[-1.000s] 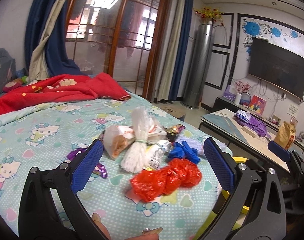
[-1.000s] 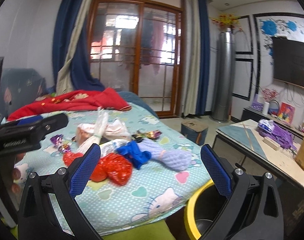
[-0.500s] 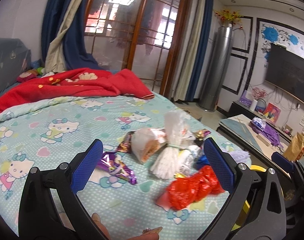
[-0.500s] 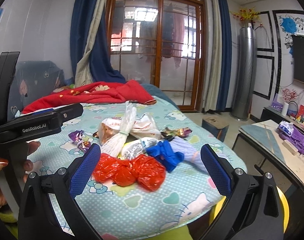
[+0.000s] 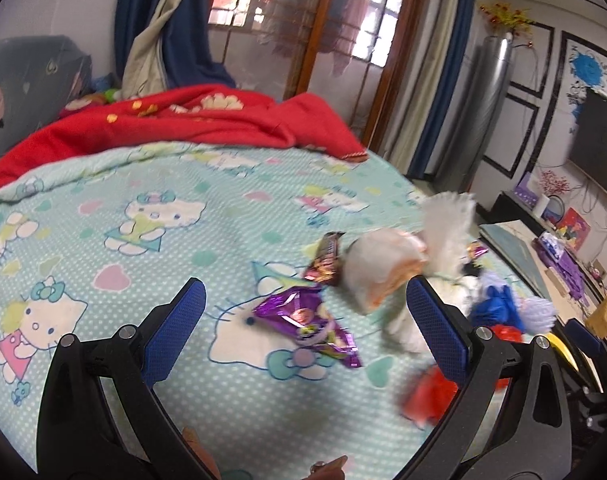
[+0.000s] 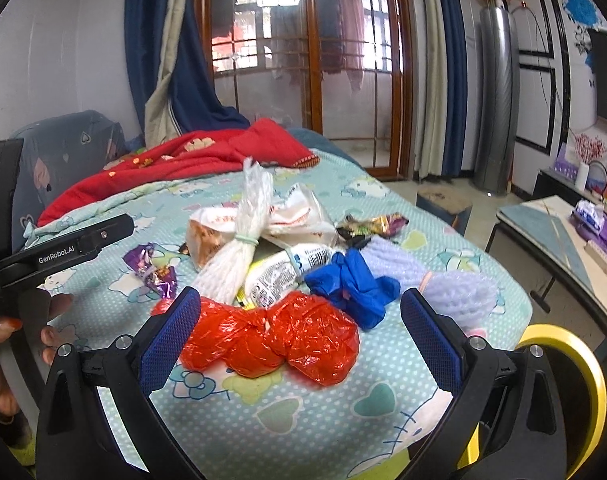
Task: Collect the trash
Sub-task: 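Grasp the purple candy wrapper with the left tool while the right tool grasps the red plastic bag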
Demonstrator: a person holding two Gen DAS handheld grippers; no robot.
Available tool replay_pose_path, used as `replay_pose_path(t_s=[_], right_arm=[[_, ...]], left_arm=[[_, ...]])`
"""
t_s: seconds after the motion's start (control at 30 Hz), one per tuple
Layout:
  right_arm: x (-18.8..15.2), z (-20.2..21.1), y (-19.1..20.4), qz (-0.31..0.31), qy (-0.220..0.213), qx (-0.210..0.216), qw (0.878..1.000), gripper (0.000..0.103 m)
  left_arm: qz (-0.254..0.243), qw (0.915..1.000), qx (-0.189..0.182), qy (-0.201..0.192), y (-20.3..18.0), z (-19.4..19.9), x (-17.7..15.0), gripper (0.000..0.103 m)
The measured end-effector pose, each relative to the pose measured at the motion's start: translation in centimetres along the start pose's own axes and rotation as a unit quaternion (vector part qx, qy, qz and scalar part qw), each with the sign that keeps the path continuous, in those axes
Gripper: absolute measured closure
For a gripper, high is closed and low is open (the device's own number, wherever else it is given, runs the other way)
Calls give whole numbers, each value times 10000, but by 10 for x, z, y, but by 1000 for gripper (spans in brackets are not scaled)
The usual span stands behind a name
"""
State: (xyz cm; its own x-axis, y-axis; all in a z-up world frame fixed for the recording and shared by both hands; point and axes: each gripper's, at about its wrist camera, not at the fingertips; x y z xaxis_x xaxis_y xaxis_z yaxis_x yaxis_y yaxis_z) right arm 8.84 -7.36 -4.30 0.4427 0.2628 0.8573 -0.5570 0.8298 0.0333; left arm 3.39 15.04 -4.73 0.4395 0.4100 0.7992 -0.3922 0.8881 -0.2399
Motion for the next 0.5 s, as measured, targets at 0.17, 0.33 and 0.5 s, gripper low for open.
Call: replay_pose_path(t_s=[0.17,0.33,0.5], right_arm=[[-5,-13,-8,-186,197,9,9996,6],[-10,-23,-15,-346,354,102,9987,7],[-17,-34,-19,-440,660,303,9964,32]], left_arm=[[322,9983,-215,443,12,-24,-6,11],[596,9944,-560,666,18,-38,-8,11],[713,9910,-603,957,18,-50,-11,13]])
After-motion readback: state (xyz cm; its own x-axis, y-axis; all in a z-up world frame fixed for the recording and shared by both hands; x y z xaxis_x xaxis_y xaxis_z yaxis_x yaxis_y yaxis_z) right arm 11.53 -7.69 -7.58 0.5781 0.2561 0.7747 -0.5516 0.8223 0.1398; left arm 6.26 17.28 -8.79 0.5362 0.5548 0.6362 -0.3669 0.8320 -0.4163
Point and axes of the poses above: each gripper's, at about its wrist camera, not at the fingertips, and z roughly against the way its jaws point, y to its left, x to its top, and after that the axes turned 1 degree about z, right-handed
